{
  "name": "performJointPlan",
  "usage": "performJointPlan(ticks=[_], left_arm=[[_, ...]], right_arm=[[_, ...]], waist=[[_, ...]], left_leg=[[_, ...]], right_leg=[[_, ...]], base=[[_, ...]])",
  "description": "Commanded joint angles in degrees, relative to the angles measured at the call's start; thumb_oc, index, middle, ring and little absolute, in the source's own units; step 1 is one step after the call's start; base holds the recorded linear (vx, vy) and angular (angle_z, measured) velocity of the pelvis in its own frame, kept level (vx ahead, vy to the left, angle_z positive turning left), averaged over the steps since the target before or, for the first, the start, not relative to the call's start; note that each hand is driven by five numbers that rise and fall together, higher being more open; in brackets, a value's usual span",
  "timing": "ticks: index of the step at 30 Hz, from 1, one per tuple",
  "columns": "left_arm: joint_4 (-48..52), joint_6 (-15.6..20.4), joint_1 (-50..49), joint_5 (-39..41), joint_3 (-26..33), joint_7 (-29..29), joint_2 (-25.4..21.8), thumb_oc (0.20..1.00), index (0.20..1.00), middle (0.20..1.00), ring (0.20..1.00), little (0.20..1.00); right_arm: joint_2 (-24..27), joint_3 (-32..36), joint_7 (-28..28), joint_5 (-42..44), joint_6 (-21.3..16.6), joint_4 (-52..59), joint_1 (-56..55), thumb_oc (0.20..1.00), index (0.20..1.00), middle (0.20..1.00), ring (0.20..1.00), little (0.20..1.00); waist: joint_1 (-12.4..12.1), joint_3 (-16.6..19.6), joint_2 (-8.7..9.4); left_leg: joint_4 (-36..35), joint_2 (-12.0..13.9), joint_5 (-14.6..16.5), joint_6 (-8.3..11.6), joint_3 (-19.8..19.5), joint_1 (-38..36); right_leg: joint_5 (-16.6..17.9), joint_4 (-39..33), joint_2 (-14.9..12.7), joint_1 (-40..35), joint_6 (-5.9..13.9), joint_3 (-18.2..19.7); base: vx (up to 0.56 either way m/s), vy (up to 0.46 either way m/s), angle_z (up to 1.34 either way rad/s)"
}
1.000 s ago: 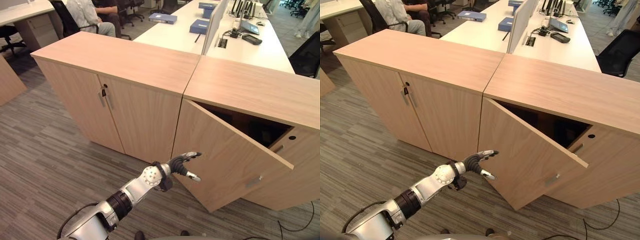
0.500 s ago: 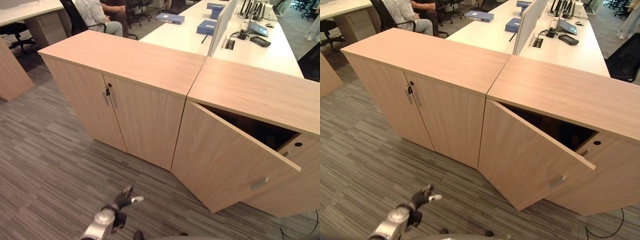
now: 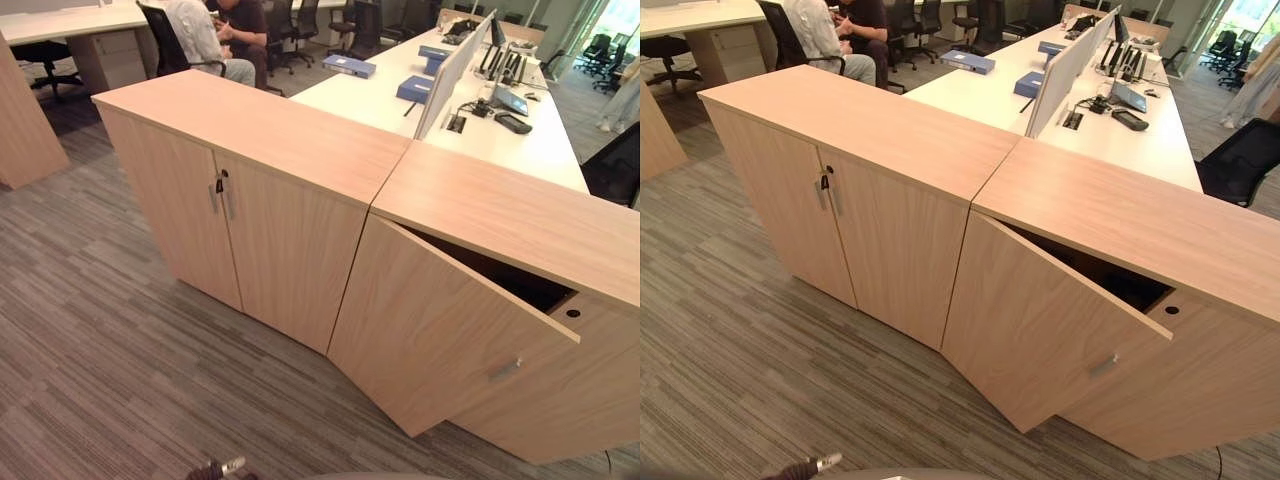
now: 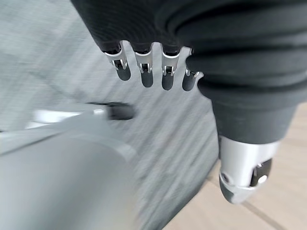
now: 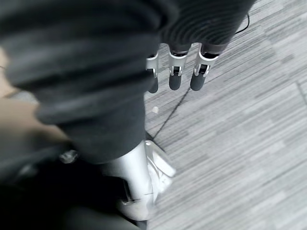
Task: Put the empty folder in the office cabinet
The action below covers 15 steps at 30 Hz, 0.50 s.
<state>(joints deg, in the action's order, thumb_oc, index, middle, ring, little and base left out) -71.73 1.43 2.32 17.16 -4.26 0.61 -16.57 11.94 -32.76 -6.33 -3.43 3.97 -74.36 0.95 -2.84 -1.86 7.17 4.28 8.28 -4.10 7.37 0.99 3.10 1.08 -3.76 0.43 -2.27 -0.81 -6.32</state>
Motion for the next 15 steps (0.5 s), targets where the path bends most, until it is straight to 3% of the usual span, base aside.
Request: performJointPlan(ticks=[1,3,5,9,15], left_arm=[[-2.0,1.9,2.7,-1.1,0.0,4.4,-0.2,1.0,1.0,1.0,1.0,1.0],[-2.3,1.7,2.3,-0.1,-0.6,3.1,0.3,1.0,1.0,1.0,1.0,1.0],[-2.8,1.7,1.2,1.5,0.8,2.3,0.2,1.0,1.0,1.0,1.0,1.0],[-1.5,1.6,0.1,2.2,-0.1,0.1,0.2,1.0,1.0,1.0,1.0,1.0],[1.7,2.3,0.7,4.2,-2.1,-1.3,0.0,1.0,1.0,1.0,1.0,1.0]], right_arm=[[-1.5,-0.3,1.7,1.3,-2.5,1.1,9.0,1.0,1.0,1.0,1.0,1.0],[0.2,-0.5,1.6,0.3,-2.5,1.1,10.9,1.0,1.0,1.0,1.0,1.0],[0.9,-2.0,0.9,-3.1,-2.2,1.3,12.3,1.0,1.0,1.0,1.0,1.0],[1.7,-4.6,-0.2,-9.2,-1.4,1.5,13.8,1.0,1.0,1.0,1.0,1.0],[1.4,-2.2,0.2,-8.7,-0.6,-1.1,11.9,1.0,1.0,1.0,1.0,1.0]], waist=[[-2.3,-5.8,1.6],[-3.1,-6.1,1.05],[-3.7,-5.2,-0.01],[-3.3,-2.8,-1.59],[-2.1,-1.1,-2.53]], left_leg=[[10.6,-4.4,7.8,-3.39,-8.1,4.1],[9.0,-10.7,8.7,-4.67,-13.3,6.9],[4.8,-12.9,9.4,-6.05,-16.9,4.2],[-0.6,-12.6,8.3,-6.57,-17.4,0.6],[-5.7,-12.9,7.1,-7.66,-16.5,-4.3]], right_leg=[[-2.5,-1.2,-1.9,-1.2,4.6,-1.2],[-1.5,-1.2,-2.2,-0.3,5.11,-1.1],[-0.9,-1.2,-1.6,0.1,5.47,0.6],[-1.1,-1.2,-2.6,-0.4,5.79,0.2],[-1.6,-1.2,-4.2,-2.8,6.33,0.1]], base=[[-0.07,0.036,-0.11],[-0.03,0.093,-0.27],[0.04,0.132,-0.12],[0.08,0.166,-0.55],[0.07,0.152,-0.04]])
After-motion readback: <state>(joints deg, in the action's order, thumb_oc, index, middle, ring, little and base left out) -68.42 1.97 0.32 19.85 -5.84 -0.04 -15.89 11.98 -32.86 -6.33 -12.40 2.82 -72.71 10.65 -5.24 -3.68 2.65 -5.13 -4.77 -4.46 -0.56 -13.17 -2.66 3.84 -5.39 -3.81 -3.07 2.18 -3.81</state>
